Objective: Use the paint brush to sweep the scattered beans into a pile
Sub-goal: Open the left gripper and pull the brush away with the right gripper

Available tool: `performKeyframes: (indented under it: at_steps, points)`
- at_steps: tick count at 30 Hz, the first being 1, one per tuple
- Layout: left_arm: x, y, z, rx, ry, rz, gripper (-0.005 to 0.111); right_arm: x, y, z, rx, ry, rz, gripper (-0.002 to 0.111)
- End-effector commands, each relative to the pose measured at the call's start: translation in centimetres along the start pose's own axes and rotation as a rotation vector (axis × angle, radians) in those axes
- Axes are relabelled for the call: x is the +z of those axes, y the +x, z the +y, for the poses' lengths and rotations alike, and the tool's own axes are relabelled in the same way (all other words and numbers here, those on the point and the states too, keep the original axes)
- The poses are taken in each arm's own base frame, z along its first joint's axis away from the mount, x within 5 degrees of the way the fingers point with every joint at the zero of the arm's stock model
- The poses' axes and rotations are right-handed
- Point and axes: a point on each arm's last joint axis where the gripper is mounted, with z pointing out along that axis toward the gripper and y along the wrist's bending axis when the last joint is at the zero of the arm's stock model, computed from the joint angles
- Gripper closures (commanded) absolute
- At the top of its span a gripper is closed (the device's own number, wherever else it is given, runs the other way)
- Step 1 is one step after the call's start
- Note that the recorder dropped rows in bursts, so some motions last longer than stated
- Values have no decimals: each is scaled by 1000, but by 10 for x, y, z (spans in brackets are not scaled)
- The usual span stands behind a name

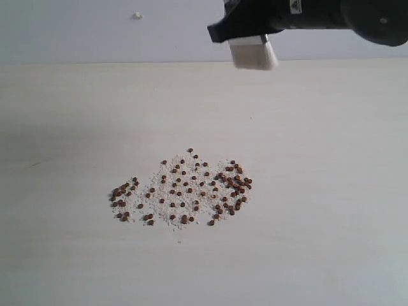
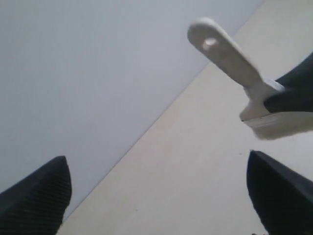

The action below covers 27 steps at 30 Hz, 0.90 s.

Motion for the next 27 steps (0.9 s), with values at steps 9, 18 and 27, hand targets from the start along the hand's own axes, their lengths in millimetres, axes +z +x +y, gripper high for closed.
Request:
performKeyframes:
  at_steps: [9, 18, 27]
  points:
    - [12, -1, -32, -16, 423, -187, 16, -33, -18, -49, 297, 124, -106, 108]
    - [26, 12, -41, -54, 626, -194, 16, -19, -17, -39, -402, 60, -146, 108]
    - [31, 25, -23, -77, 597, -198, 16, 0, 3, -45, -895, 71, 35, 108]
